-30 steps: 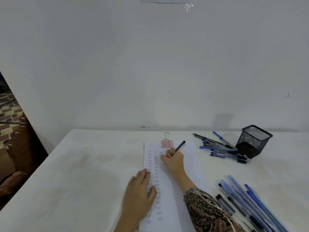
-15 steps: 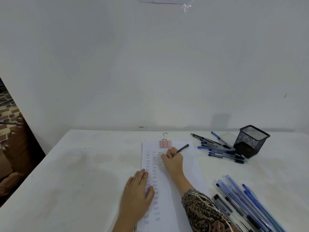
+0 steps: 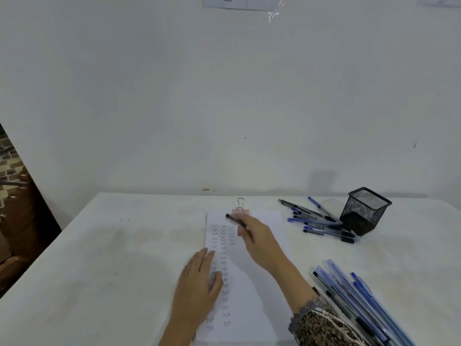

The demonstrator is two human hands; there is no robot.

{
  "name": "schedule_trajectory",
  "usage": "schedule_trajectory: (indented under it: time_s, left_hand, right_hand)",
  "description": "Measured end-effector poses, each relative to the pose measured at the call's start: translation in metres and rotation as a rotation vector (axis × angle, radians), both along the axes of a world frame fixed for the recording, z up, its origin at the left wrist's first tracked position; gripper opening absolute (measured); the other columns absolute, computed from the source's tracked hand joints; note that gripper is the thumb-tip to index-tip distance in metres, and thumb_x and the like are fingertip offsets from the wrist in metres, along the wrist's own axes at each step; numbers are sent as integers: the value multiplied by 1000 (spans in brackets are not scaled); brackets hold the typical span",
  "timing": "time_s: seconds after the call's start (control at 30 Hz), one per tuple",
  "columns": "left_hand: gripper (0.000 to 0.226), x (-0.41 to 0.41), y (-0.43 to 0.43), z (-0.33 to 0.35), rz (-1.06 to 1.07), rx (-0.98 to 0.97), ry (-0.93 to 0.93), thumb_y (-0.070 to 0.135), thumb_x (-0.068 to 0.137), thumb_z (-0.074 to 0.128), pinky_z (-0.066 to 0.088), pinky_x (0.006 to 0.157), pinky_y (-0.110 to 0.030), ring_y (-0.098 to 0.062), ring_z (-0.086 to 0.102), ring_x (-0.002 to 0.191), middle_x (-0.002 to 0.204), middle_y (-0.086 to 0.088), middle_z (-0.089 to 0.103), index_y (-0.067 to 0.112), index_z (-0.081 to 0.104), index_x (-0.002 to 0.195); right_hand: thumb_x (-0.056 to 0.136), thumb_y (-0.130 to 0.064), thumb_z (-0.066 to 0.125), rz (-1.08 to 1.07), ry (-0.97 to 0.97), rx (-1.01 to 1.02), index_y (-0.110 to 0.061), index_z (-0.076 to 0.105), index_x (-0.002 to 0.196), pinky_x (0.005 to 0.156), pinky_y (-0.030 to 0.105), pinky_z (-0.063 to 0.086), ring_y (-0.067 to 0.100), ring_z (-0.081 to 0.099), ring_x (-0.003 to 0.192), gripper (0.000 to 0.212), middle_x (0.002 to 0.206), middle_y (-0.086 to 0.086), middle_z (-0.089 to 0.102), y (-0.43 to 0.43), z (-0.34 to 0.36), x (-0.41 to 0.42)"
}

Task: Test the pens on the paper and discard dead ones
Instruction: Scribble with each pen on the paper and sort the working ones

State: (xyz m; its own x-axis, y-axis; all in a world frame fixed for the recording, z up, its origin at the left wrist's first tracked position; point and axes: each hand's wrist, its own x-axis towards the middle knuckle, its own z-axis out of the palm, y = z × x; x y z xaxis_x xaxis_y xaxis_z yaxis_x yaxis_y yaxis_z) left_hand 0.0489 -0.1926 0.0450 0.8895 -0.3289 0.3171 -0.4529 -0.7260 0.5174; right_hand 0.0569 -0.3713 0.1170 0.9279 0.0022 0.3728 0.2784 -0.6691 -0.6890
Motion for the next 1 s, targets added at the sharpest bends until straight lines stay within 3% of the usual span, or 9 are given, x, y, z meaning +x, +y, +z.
schedule_trajectory:
  time_s: [0.07, 0.17, 0.33, 0.57, 0.67, 0.73, 0.8, 0.87, 1.0]
  left_hand:
    - [71, -2, 0, 3, -14, -45, 5, 58, 80, 22, 23, 108, -22, -10, 33, 132, 139, 11, 38, 21, 38, 139]
    - [65, -4, 0, 7, -58, -98, -35, 59, 82, 27, 28, 100, -15, 0, 36, 119, 125, 20, 40, 25, 37, 137]
    - [39, -4, 2, -1, -162, -70, -180, 51, 97, 22, 38, 86, -14, 5, 46, 92, 97, 18, 61, 31, 53, 111]
    - [24, -9, 2, 6, -150, -69, -242, 38, 92, 37, 34, 80, -11, 4, 47, 85, 88, 18, 60, 28, 58, 97]
    - [28, -7, 2, 4, -68, -12, -232, 29, 82, 37, 36, 84, -14, 0, 51, 92, 94, 14, 61, 26, 62, 96]
    - [42, -3, 1, 0, 28, 28, -144, 31, 78, 31, 46, 87, -27, -13, 59, 101, 106, 5, 63, 20, 66, 99]
    - [52, -1, 0, -2, 80, 49, -84, 34, 77, 26, 46, 92, -35, -19, 58, 109, 115, -1, 62, 17, 67, 104]
    - [51, -1, 0, -3, 88, 79, -81, 32, 77, 27, 41, 96, -30, -19, 59, 107, 114, -2, 64, 17, 68, 103]
    - [61, 1, 1, -5, 83, 60, -13, 37, 77, 21, 42, 99, -33, -20, 56, 112, 123, -2, 59, 15, 65, 112]
  right_hand:
    - [97, -43, 31, -69, -103, -287, -27, 55, 124, 78, 26, 36, 2, 54, 85, 39, 94, -17, 60, 4, -14, -11]
    - [100, -47, 21, -122, -317, -535, -31, 59, 93, 51, 20, 35, 6, 56, 54, 42, 66, -13, 59, 4, -44, -25]
    - [99, -44, 31, -103, -513, -605, -29, 51, 88, 36, 19, 32, 8, 48, 41, 28, 57, -11, 55, 2, -68, -35]
    - [100, -44, 30, -112, -513, -719, -30, 50, 99, 32, 18, 26, 9, 41, 35, 25, 57, -10, 52, -2, -61, -43]
    - [100, -42, 28, -175, -477, -698, -28, 49, 97, 31, 18, 26, 10, 40, 33, 26, 54, -9, 51, -8, -60, -48]
    - [101, -39, 27, -166, -455, -685, -26, 47, 96, 34, 20, 32, 10, 43, 39, 25, 58, -10, 53, -9, -60, -52]
    - [102, -38, 28, -94, -462, -635, -23, 49, 97, 55, 22, 43, 10, 50, 60, 26, 73, -8, 57, -12, -54, -58]
    - [100, -42, 31, -94, -423, -538, -25, 52, 100, 77, 21, 35, 9, 45, 82, 28, 92, -8, 53, -19, -42, -69]
    - [91, -29, 55, -243, -231, 106, -33, 55, 96, 74, 8, 45, 0, 58, 80, 6, 81, -15, 62, -42, -5, -108]
